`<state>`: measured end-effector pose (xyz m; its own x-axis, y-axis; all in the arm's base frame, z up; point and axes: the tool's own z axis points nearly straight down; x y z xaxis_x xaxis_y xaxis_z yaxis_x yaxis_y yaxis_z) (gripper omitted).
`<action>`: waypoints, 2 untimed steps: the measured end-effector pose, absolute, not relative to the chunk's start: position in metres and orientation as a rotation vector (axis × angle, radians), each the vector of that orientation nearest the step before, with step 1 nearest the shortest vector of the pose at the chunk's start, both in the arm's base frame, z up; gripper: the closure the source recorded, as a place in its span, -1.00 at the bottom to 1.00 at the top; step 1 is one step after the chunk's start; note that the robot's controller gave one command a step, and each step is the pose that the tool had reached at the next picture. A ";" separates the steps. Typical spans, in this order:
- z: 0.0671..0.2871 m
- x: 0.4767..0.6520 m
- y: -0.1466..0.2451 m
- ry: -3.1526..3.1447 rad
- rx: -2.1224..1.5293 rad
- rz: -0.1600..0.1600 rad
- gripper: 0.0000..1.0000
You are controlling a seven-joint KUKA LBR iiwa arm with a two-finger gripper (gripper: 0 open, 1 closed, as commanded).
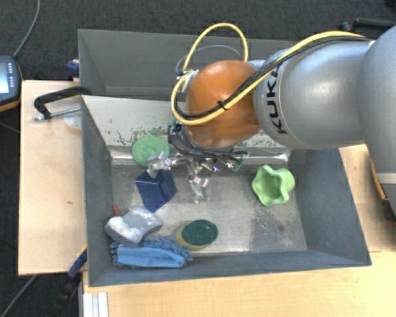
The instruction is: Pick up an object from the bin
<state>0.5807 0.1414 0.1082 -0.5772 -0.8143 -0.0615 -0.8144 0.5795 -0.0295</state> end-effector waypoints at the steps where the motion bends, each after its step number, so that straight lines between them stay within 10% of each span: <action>1: 0.072 0.579 0.137 2.835 -1.174 0.015 -1.00; 2: 0.073 0.580 0.138 2.830 -1.171 0.015 1.00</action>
Offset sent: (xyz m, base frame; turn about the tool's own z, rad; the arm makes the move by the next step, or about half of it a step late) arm -0.0029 -0.0057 -0.0382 0.1662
